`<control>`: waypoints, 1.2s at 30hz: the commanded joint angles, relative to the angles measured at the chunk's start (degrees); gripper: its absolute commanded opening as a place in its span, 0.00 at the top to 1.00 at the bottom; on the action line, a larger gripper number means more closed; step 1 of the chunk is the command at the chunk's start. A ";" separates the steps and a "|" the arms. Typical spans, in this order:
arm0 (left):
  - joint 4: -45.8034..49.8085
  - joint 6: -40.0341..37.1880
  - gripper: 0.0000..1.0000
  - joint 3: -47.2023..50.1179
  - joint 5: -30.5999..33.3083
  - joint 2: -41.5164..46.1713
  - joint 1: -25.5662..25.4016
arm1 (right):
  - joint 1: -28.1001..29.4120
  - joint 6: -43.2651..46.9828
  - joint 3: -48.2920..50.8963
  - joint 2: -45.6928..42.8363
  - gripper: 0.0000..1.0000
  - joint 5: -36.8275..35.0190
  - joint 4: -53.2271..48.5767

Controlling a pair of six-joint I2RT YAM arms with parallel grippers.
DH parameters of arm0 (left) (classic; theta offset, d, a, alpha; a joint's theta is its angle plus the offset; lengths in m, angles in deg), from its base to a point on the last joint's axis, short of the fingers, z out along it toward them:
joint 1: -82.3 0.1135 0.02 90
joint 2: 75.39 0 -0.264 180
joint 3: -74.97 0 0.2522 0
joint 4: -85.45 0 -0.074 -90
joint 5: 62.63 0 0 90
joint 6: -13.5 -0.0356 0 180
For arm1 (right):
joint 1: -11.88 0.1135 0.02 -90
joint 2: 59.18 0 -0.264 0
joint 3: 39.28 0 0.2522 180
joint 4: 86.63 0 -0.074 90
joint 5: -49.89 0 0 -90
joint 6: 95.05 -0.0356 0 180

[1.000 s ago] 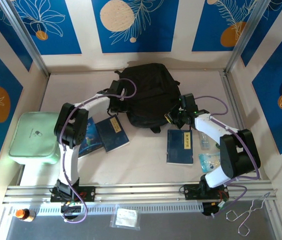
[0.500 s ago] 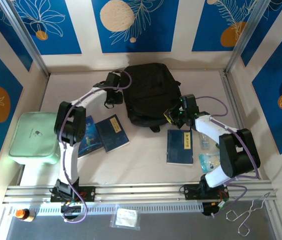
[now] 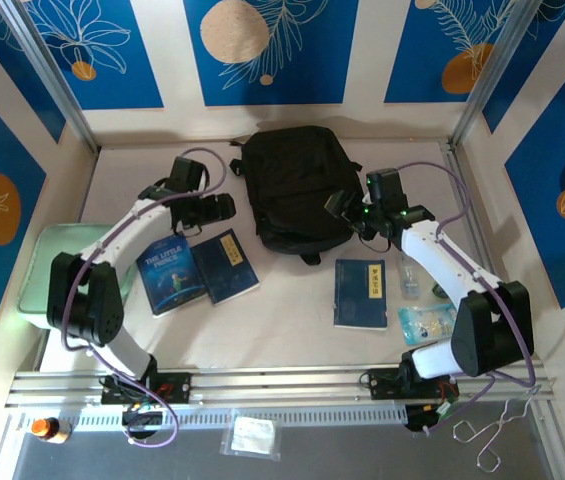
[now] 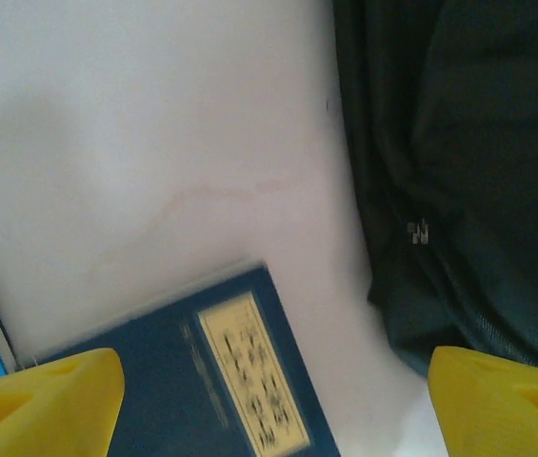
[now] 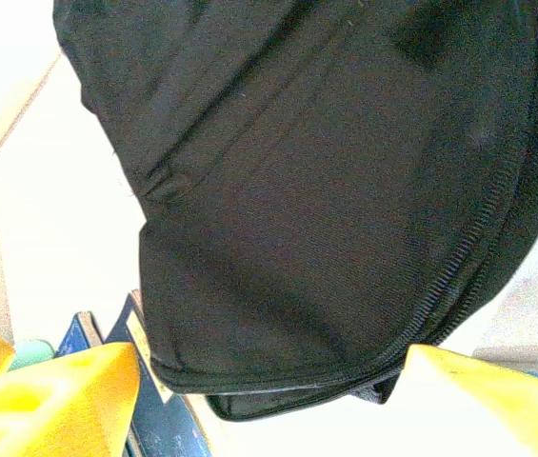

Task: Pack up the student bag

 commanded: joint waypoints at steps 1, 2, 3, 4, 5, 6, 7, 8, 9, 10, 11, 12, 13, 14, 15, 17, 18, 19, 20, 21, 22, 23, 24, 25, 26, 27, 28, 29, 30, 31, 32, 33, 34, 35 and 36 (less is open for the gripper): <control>-0.28 6.02 0.20 6.68 -5.82 0.83 -1.46 | 2.36 6.00 -2.53 -0.40 0.24 -2.66 -6.61; -0.85 7.24 0.21 7.99 -6.06 1.27 -1.92 | 3.00 6.22 -2.90 -0.27 0.24 -2.85 -6.63; -1.83 8.46 0.24 9.51 -6.57 1.41 -2.52 | 3.63 6.42 -3.29 -0.01 0.23 -2.98 -6.44; -2.97 9.65 0.25 10.92 -7.10 1.44 -3.14 | 4.28 6.57 -3.72 0.42 0.23 -2.94 -6.10; -3.93 10.70 0.27 11.83 -7.25 1.24 -3.74 | 4.79 6.69 -4.15 0.95 0.23 -2.95 -6.01; -4.92 11.68 0.29 12.80 -7.54 0.75 -4.24 | 5.44 6.68 -4.73 1.58 0.23 -3.06 -5.89; -6.12 12.35 0.32 13.47 -8.09 0.10 -4.82 | 6.06 6.73 -5.27 2.10 0.23 -3.08 -5.83; -6.70 12.74 0.33 13.74 -8.39 -0.62 -5.21 | 6.58 6.78 -5.65 2.75 0.23 -3.16 -5.62; -7.09 13.12 0.35 13.67 -8.47 -1.52 -5.78 | 7.17 6.64 -6.09 3.27 0.23 -3.34 -5.47; -7.75 13.35 0.36 13.51 -8.58 -2.31 -6.23 | 7.72 6.50 -6.45 3.80 0.23 -3.36 -5.24; -8.38 13.70 0.36 13.48 -8.62 -3.06 -6.66 | 8.14 6.45 -6.72 4.24 0.23 -3.22 -4.92; -9.28 14.06 0.36 13.35 -9.03 -3.99 -6.97 | 8.65 6.33 -6.99 4.62 0.23 -3.21 -4.70; -10.37 14.33 0.37 13.31 -9.60 -5.08 -7.14 | 9.14 6.16 -7.41 5.13 0.23 -3.34 -4.56; -11.09 14.43 0.38 13.22 -10.12 -6.14 -7.18 | 9.58 6.10 -7.73 5.48 0.23 -3.35 -4.43; -11.75 14.34 0.38 12.92 -10.69 -7.42 -7.27 | 10.19 6.15 -8.07 5.84 0.23 -3.43 -4.22; -12.94 13.95 0.38 12.27 -11.51 -9.82 -7.24 | 11.33 6.38 -8.64 6.49 0.23 -3.52 -3.95; -13.72 13.82 0.38 11.96 -12.01 -10.79 -7.24 | 11.75 6.54 -8.94 6.67 0.23 -3.60 -3.92; -14.76 13.54 0.37 11.68 -12.46 -11.62 -7.21 | 12.38 6.67 -9.31 7.00 0.24 -3.77 -3.90; -15.09 13.64 0.37 11.24 -12.58 -12.21 -7.18 | 13.07 6.91 -9.71 7.34 0.24 -3.87 -3.86; -15.40 13.99 0.36 10.90 -12.66 -12.32 -7.10 | 13.61 7.15 -10.26 7.70 0.24 -3.83 -3.77; -16.19 14.20 0.36 10.62 -12.86 -11.92 -7.06 | 14.38 7.61 -10.86 8.20 0.25 -3.70 -3.79; -16.19 14.54 0.35 10.30 -12.70 -11.06 -6.93 | 15.15 8.10 -11.49 8.72 0.26 -3.61 -3.87; -16.12 14.73 0.34 10.08 -12.40 -9.93 -6.71 | 15.80 8.39 -12.02 9.25 0.28 -3.61 -3.98; -15.90 14.83 0.33 10.08 -11.92 -8.31 -6.25 | 16.58 8.48 -12.72 9.96 0.30 -3.53 -4.16; -15.24 14.83 0.32 10.16 -11.23 -6.52 -5.58 | 17.26 8.75 -13.46 10.70 0.32 -3.18 -4.25; -14.37 14.78 0.32 10.37 -10.61 -4.83 -4.74 | 17.90 9.14 -14.10 11.50 0.35 -2.77 -4.32; -13.44 14.66 0.31 10.77 -10.04 -2.92 -3.58 | 18.69 9.67 -15.04 12.61 0.38 -2.28 -4.48; -12.50 14.41 0.30 11.35 -9.46 -1.10 -2.29 | 19.62 10.18 -16.06 13.89 0.40 -2.03 -4.83; -11.52 14.31 0.30 11.85 -8.81 0.31 -1.08 | 20.41 10.64 -17.11 15.15 0.41 -2.07 -5.34; -10.31 14.37 0.30 12.64 -7.94 1.91 0.26 | 21.32 11.01 -18.34 16.81 0.43 -2.05 -5.97; -9.29 14.95 0.32 13.77 -6.84 3.52 1.52 | 22.04 11.64 -19.53 18.57 0.45 -1.42 -6.06; -8.81 15.84 0.32 14.96 -5.92 4.94 2.33 | 22.54 12.29 -20.59 20.32 0.46 -0.71 -6.24; -9.22 16.94 0.32 16.99 -5.61 6.58 3.31 | 23.11 12.85 -22.14 22.46 0.47 -0.08 -6.80; -9.97 17.92 0.32 18.84 -5.80 7.94 4.05 | 23.66 13.37 -23.89 24.66 0.48 0.32 -7.60; -10.80 18.52 0.32 20.18 -6.30 8.71 4.68 | 24.16 13.90 -25.36 26.59 0.50 0.59 -8.20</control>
